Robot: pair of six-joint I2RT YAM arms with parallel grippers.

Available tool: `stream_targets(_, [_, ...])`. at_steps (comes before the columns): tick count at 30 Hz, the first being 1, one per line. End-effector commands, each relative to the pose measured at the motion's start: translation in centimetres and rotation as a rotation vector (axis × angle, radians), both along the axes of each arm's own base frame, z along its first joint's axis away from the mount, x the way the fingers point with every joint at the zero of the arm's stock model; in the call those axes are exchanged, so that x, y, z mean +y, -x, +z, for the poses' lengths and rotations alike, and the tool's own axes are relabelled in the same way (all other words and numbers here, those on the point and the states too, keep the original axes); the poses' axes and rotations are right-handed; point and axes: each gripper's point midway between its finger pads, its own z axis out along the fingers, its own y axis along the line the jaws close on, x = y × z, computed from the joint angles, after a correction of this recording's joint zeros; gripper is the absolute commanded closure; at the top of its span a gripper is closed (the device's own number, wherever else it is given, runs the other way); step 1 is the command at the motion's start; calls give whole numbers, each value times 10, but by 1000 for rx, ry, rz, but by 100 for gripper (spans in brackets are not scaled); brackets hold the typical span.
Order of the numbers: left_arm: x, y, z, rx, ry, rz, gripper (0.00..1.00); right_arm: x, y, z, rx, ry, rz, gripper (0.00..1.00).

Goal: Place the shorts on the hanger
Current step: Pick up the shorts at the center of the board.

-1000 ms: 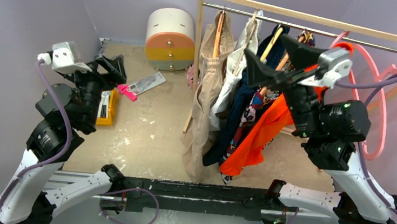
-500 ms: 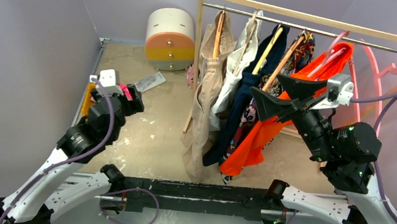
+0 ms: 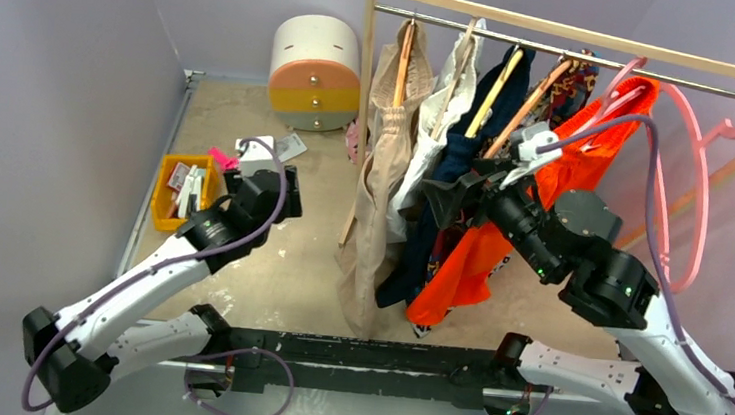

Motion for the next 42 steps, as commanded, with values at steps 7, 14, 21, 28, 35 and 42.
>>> stream_targets(7, [-74, -101, -8, -46, 423, -56, 31, 3, 18, 16, -81, -18, 114, 1])
stream_targets(14, [-110, -160, -28, -36, 488, -32, 37, 1, 59, 49, -187, -103, 310, 1])
stream_targets(21, [-119, -195, -46, -73, 523, 54, 38, -12, 94, 79, -264, -167, 431, 1])
stream_targets(28, [-139, -214, -69, -104, 540, 114, 40, -8, 126, 91, -275, -192, 596, 1])
stream_targets(35, [-146, -231, -85, -113, 516, 181, 38, -7, 122, 92, -268, -191, 578, 1])
stream_targets(42, [-152, -242, -97, -104, 556, 218, 37, -2, 118, 90, -256, -175, 573, 1])
